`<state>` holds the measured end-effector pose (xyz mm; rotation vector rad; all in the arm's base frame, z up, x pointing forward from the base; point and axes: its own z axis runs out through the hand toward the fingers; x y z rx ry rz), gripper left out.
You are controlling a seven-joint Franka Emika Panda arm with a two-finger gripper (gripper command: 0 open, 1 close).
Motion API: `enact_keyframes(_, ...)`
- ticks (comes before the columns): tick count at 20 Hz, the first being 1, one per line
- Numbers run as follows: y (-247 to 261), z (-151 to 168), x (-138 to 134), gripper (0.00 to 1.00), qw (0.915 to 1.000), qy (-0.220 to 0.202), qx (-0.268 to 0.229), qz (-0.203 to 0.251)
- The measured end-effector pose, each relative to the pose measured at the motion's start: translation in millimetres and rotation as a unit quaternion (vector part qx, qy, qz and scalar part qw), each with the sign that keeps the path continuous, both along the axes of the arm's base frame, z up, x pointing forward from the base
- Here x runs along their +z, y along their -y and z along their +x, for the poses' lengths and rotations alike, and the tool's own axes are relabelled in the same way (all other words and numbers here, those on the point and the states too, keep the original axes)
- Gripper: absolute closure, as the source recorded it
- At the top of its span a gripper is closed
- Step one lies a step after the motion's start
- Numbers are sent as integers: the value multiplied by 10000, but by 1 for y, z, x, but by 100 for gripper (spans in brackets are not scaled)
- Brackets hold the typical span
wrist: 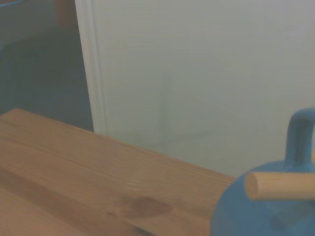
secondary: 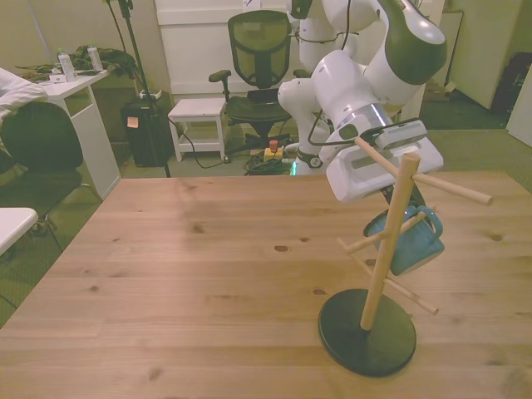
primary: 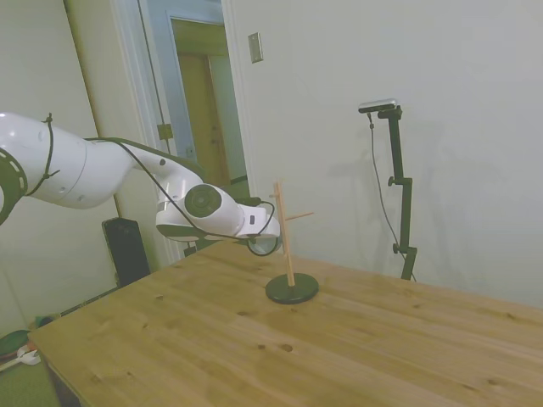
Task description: Unload the mug
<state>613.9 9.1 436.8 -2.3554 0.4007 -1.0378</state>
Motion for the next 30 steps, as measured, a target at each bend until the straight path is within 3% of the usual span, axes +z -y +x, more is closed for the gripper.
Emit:
enact_keyframes(12,0,-10,10,100,10000,26,71,12)
enact_keyframes(30,-46,-17,5,100,9983,-18,555,-197)
